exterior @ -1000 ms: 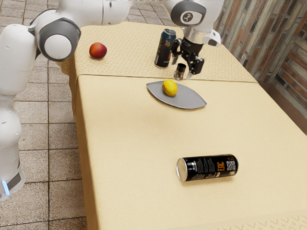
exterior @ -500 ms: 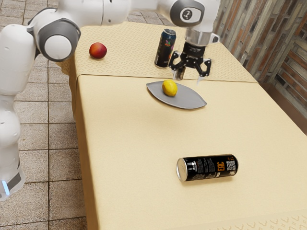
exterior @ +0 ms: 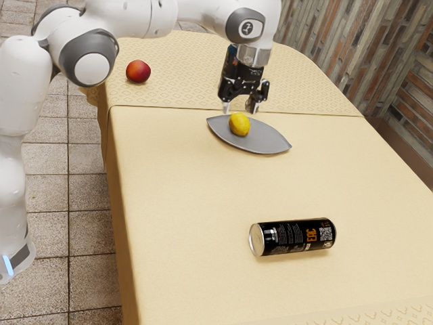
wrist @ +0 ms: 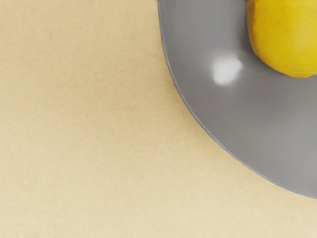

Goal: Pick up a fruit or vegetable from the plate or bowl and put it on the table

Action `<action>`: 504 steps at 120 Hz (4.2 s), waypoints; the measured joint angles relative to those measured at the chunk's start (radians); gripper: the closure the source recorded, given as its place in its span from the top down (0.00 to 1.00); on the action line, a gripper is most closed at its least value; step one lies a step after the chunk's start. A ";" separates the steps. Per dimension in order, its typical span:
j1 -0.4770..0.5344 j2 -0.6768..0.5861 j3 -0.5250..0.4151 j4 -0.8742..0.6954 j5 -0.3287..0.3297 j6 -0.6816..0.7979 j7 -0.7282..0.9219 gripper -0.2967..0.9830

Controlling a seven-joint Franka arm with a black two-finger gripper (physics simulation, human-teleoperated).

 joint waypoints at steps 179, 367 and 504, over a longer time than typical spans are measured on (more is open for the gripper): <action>0.209 0.178 -0.053 0.110 0.013 0.143 -0.056 0.77; 0.269 0.337 -0.173 0.176 -0.010 0.307 0.041 0.77; 0.202 -0.009 -0.331 0.344 -0.062 -0.055 0.458 0.53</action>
